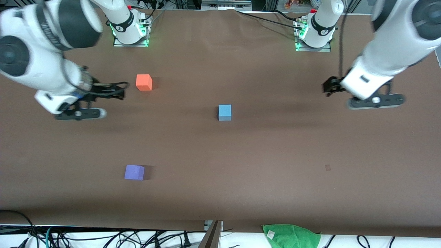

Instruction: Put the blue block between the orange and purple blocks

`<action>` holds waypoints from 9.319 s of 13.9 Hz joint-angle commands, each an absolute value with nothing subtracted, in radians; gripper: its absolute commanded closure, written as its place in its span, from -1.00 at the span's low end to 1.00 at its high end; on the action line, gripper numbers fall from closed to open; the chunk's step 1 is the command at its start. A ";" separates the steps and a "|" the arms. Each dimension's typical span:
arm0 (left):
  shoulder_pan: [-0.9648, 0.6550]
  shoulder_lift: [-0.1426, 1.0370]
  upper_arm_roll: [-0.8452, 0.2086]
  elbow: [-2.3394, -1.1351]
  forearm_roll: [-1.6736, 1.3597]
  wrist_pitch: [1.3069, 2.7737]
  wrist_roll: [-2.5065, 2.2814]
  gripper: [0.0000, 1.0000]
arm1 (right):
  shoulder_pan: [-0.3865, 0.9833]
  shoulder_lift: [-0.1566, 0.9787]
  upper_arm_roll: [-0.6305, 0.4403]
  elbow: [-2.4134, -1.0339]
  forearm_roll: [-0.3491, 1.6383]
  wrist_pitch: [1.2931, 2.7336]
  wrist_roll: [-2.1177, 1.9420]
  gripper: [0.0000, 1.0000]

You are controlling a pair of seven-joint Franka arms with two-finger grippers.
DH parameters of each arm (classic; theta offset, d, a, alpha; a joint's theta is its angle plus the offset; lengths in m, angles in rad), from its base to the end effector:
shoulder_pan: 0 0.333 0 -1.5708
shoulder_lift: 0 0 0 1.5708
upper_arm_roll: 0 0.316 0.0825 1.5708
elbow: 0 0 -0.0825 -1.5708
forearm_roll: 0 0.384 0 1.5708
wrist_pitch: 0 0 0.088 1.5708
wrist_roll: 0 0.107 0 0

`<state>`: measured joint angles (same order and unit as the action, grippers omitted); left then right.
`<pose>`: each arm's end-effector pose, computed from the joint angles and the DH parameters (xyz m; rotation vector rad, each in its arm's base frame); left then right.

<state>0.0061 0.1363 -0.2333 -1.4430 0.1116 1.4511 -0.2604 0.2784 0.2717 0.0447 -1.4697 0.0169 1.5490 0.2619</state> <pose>0.5721 -0.1091 0.5990 -3.0294 -0.0602 0.1542 0.5908 0.1964 0.5097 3.0982 0.0921 -0.2990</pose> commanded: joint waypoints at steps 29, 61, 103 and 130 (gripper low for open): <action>0.028 -0.089 -0.086 -1.790 0.015 1.752 -0.005 -1.00 | 0.801 0.752 0.034 -1.459 -0.015 2.269 0.822 -1.00; 0.023 -0.092 -0.087 -1.790 0.015 1.729 -0.011 -1.00 | 0.744 0.718 0.026 -1.457 -0.015 2.226 0.747 0.32; 0.023 -0.094 -0.091 -1.789 0.015 1.713 -0.012 -1.00 | 0.279 0.331 -0.034 -2.283 0.031 2.661 0.244 0.31; 0.031 -0.091 -0.080 -1.789 0.015 1.707 -0.008 -1.00 | 0.281 0.351 -0.032 -2.278 0.028 2.700 0.216 -1.00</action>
